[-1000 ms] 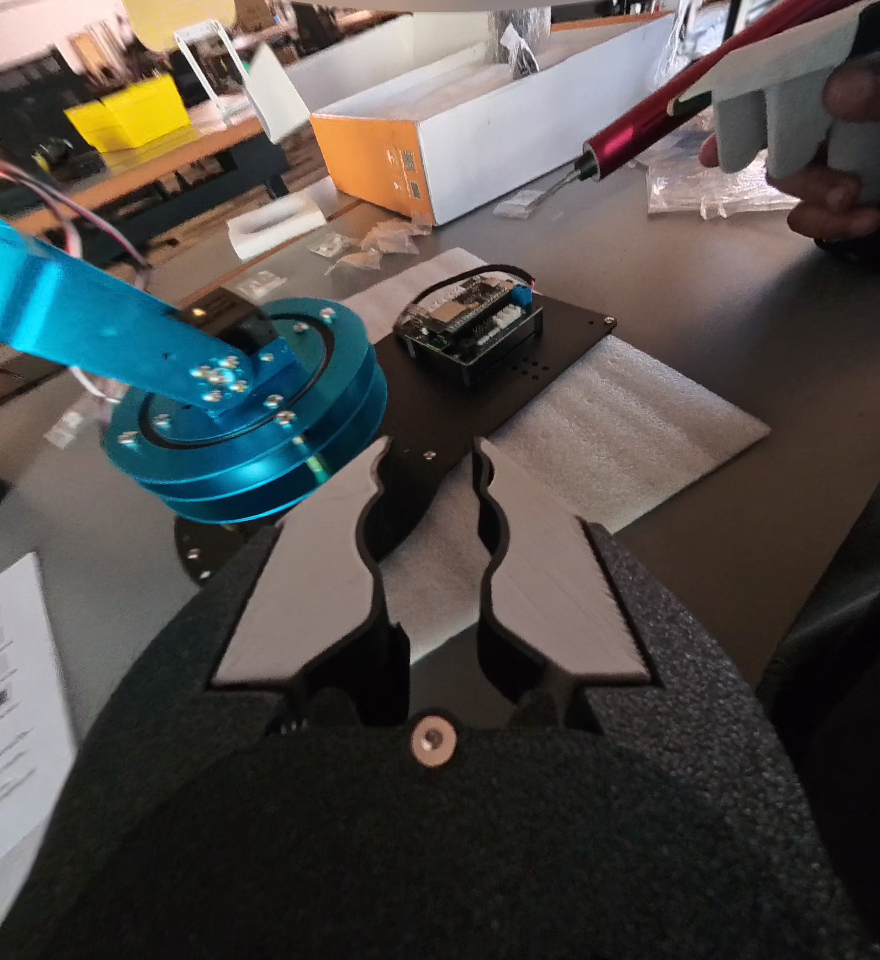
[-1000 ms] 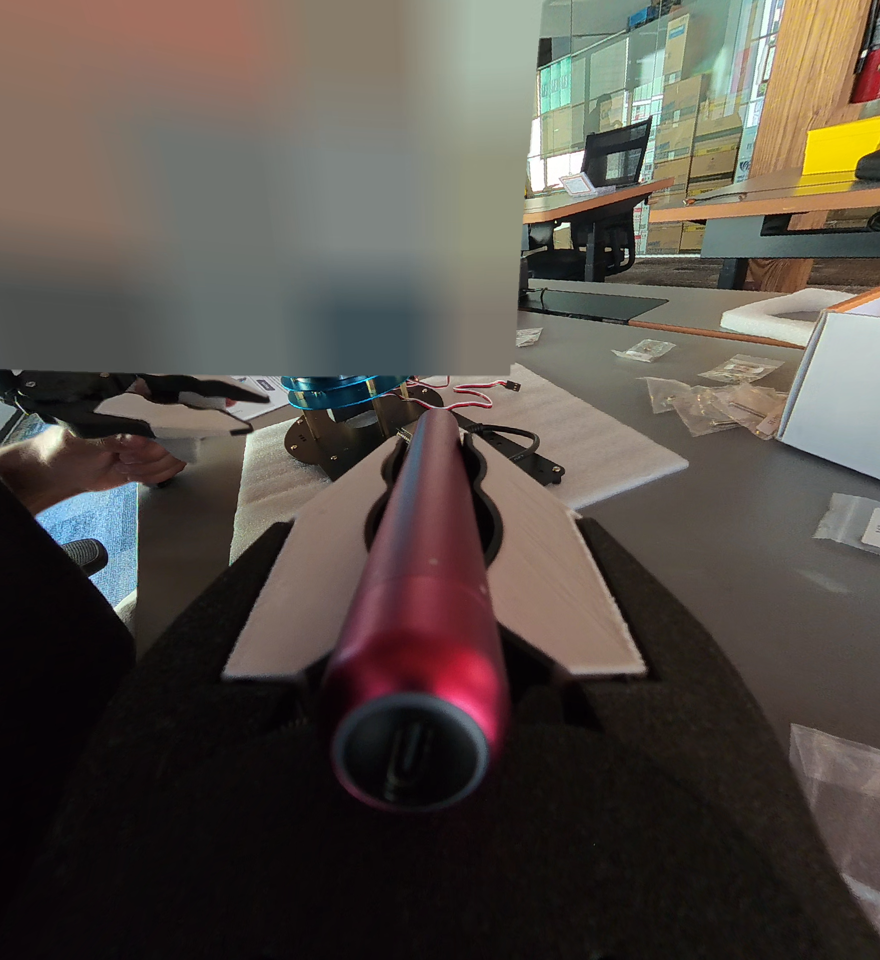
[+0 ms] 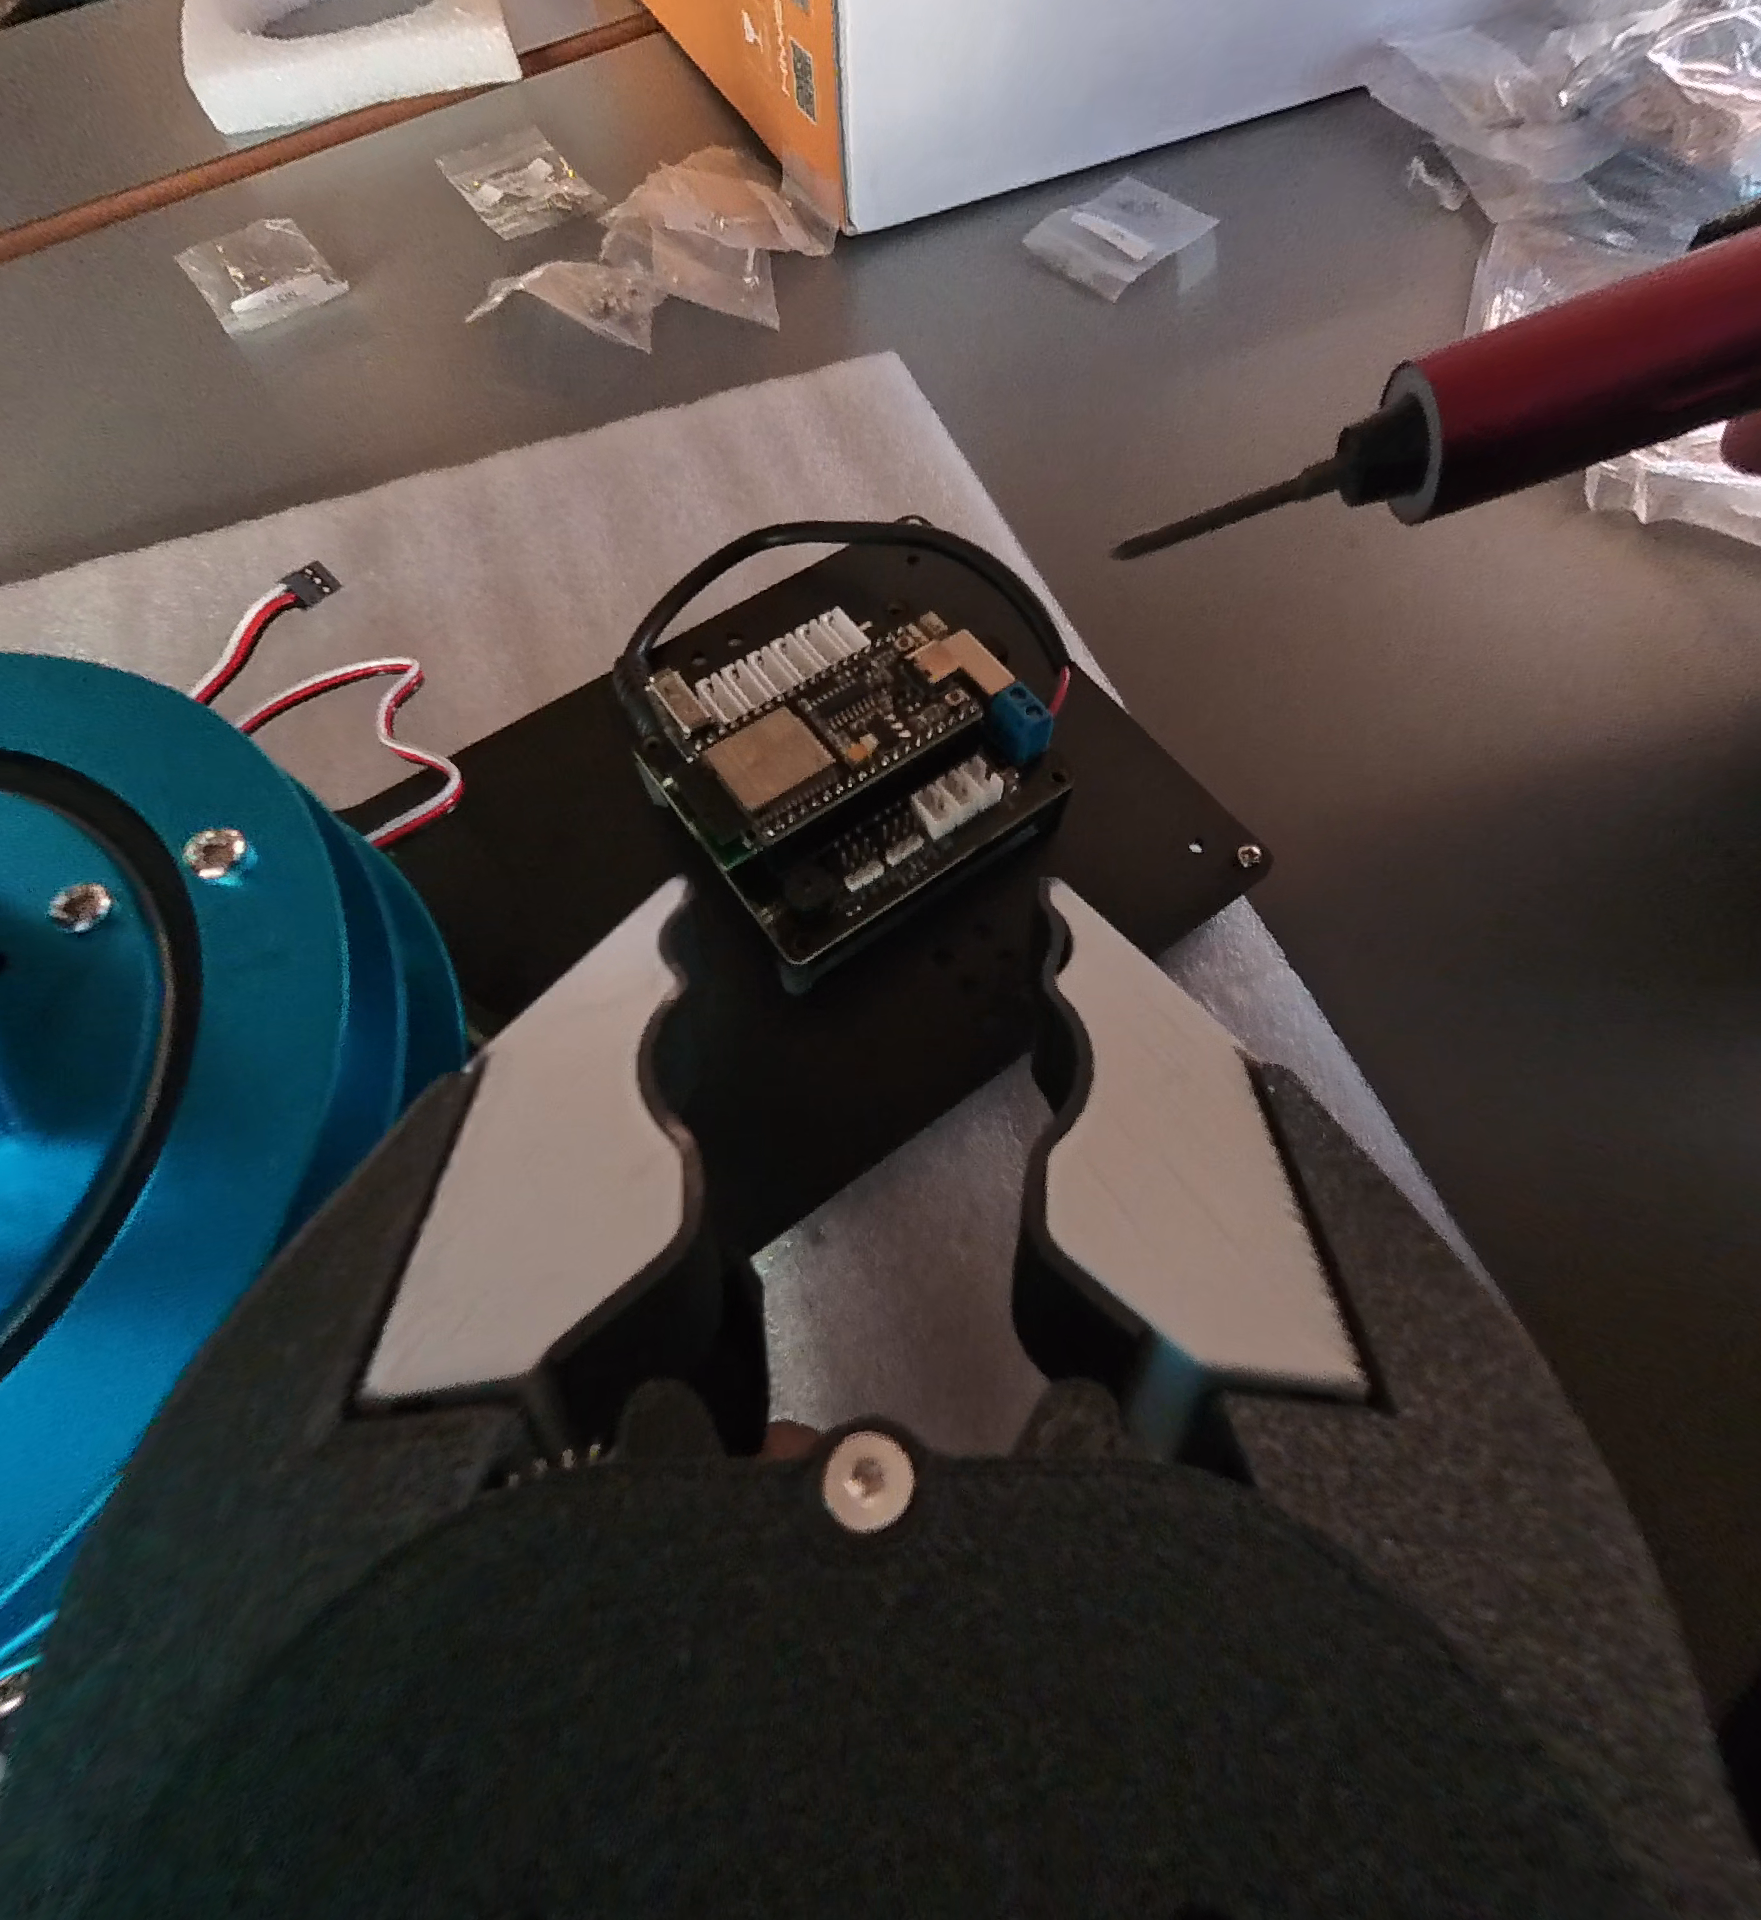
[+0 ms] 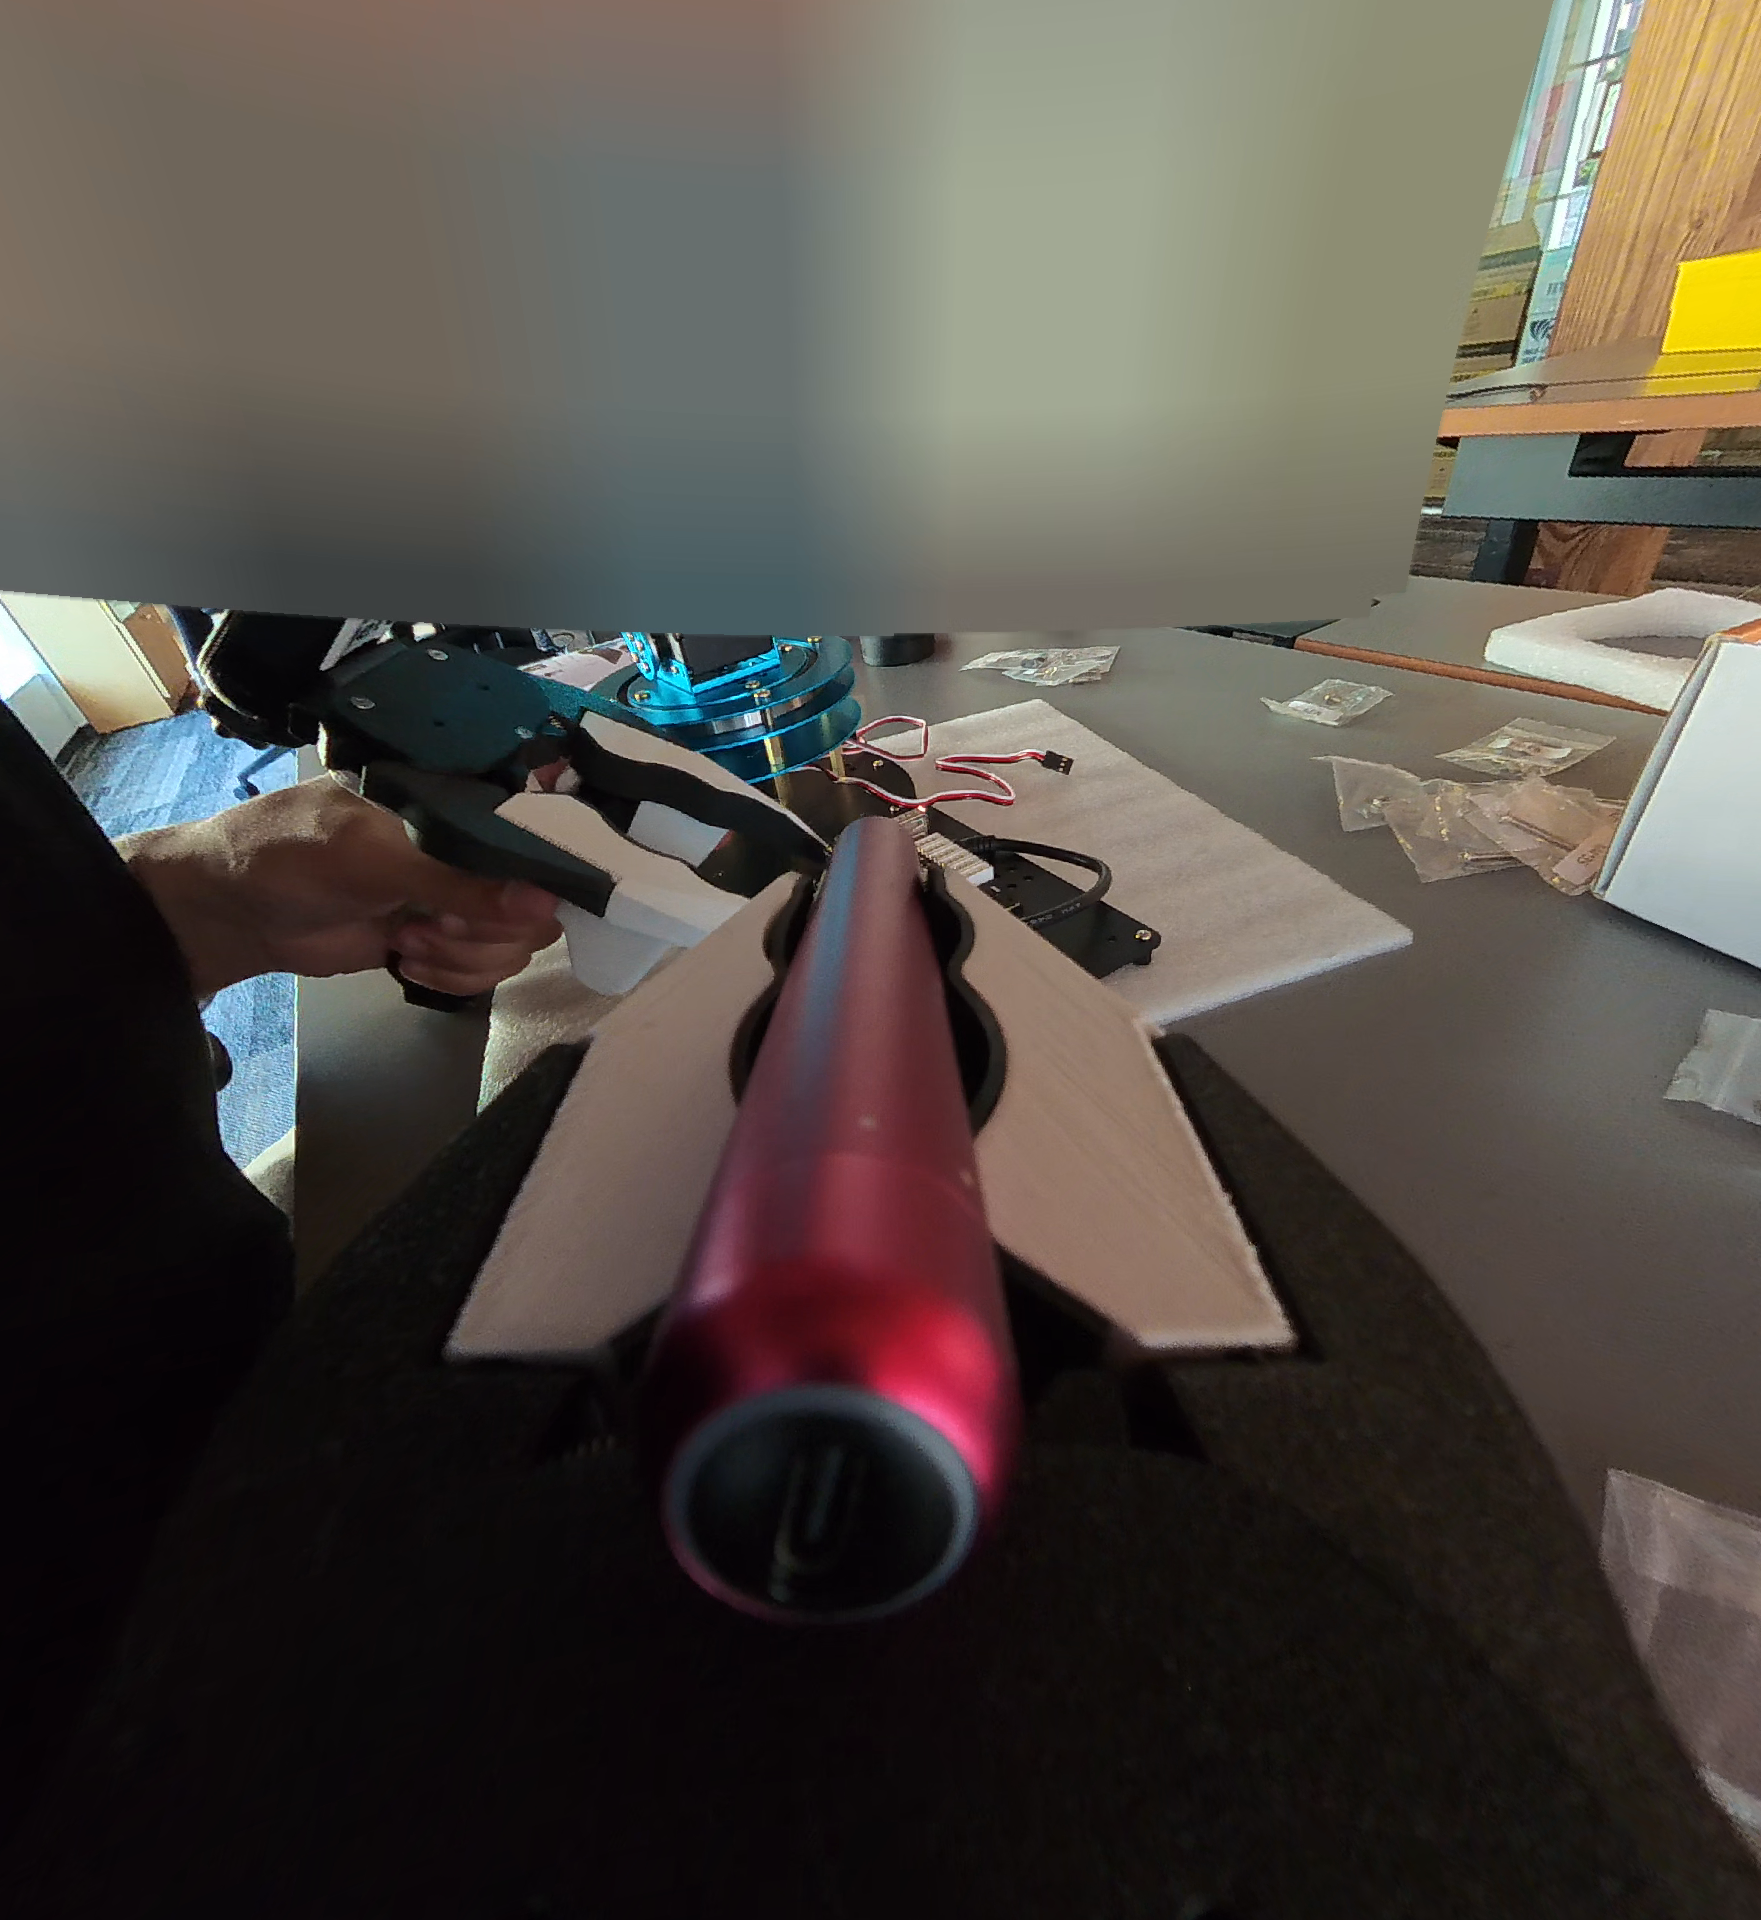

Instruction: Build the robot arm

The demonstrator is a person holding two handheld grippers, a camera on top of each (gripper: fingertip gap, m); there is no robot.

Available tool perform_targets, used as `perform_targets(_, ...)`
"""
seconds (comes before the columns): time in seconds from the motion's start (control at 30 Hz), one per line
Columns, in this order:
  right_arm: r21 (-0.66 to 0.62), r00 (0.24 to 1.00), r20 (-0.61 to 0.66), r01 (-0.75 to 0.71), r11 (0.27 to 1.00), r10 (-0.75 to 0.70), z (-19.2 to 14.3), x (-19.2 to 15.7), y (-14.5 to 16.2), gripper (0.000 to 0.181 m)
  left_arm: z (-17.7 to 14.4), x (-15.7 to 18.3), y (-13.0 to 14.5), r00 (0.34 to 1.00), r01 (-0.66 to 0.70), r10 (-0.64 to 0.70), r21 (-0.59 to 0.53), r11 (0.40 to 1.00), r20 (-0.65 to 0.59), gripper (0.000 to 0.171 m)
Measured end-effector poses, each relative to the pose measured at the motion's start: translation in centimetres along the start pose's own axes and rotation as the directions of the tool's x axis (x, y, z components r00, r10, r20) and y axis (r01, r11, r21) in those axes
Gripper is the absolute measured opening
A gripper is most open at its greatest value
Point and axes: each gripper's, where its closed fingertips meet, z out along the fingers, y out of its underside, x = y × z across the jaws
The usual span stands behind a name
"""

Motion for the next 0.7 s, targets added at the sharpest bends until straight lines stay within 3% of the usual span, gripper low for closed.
perform_targets(0.7, -0.004, 1.000, 0.006, -0.019, 1.000, 0.019, 0.07, 0.08, 0.07, 0.020, 0.20, 0.05, 0.13, 1.000, 0.001, -0.001, -0.008, 1.000, -0.013, 0.058)
